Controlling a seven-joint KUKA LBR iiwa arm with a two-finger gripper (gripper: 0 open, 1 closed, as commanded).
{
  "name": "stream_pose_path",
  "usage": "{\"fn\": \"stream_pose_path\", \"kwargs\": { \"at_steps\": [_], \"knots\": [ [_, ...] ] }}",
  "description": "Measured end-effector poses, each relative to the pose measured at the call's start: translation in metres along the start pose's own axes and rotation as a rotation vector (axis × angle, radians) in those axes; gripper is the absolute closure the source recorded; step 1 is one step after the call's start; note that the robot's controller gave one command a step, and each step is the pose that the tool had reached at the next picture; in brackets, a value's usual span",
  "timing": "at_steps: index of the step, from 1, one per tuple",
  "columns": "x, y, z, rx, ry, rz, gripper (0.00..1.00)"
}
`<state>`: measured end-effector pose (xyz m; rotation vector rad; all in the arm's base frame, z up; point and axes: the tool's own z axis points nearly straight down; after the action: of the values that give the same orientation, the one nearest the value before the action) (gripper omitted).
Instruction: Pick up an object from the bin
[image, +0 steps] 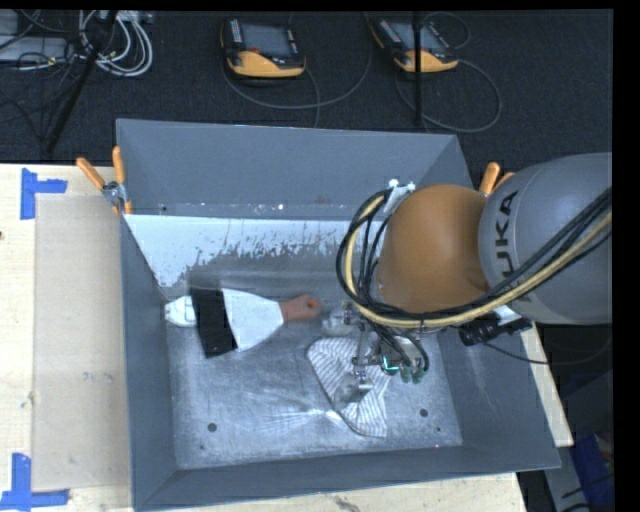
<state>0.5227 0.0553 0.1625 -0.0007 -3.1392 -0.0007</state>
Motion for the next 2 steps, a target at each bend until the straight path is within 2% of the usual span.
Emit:
{"fn": "stream_pose_path", "kwargs": {
  "at_steps": [1, 2],
  "knots": [
    [0.0, 0.0, 0.0, 0.0, 0.0, 0.001, 0.0],
    [-0.022, -0.024, 0.085, -0.003, -0.003, -0.045, 1.0]
  ]
}}
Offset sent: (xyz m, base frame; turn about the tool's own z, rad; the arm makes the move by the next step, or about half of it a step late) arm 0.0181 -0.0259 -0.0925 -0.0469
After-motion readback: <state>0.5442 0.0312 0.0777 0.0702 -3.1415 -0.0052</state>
